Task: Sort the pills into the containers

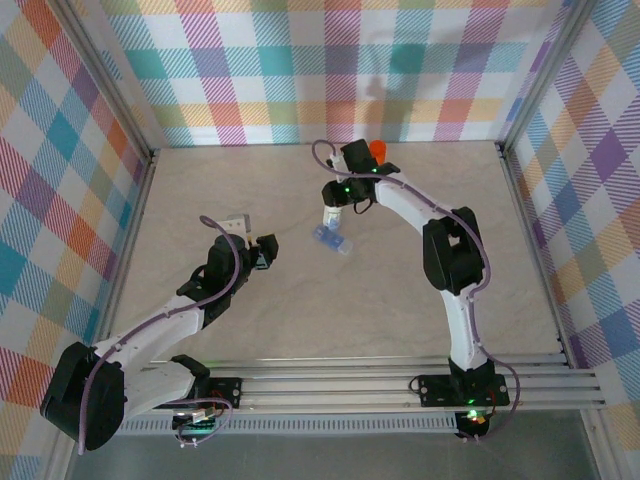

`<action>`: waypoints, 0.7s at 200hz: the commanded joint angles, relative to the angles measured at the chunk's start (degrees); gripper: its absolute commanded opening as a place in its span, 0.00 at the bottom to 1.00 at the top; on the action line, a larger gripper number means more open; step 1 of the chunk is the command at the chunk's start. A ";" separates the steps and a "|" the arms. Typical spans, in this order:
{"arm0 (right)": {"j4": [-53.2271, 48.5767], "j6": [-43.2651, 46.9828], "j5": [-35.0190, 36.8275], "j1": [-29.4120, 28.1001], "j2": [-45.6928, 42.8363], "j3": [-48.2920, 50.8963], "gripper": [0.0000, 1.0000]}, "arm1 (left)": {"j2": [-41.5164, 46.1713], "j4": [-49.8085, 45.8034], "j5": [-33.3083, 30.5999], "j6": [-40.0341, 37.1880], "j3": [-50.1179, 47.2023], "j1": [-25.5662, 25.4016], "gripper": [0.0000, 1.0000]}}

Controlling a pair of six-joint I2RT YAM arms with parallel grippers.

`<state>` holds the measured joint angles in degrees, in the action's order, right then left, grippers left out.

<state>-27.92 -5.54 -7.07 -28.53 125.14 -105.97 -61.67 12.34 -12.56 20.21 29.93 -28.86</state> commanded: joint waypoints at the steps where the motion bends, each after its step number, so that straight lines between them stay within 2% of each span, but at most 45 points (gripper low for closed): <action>1: -0.50 0.31 -2.99 -0.99 0.98 -2.04 0.16 | -0.03 0.66 -0.04 0.89 1.03 -0.30 0.61; 47: -0.25 0.89 -6.63 -1.36 1.96 -3.21 0.16 | 0.23 1.02 -0.19 1.00 0.78 -0.32 0.61; 107: -3.82 3.78 -2.50 -1.43 1.41 -9.75 0.16 | -0.14 0.96 0.18 0.05 1.18 -0.32 0.61; 121: -6.41 4.86 -2.04 -1.44 0.02 -12.16 0.16 | -0.05 1.63 1.79 -1.50 1.35 -0.32 0.61; 140: -10.08 5.76 0.42 -1.36 -3.68 -12.71 0.16 | -0.10 4.99 7.41 -4.91 1.61 -0.32 0.62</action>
<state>-32.58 -2.46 -9.17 -29.67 126.82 -116.25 -61.78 12.58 -11.05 19.22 29.93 -28.86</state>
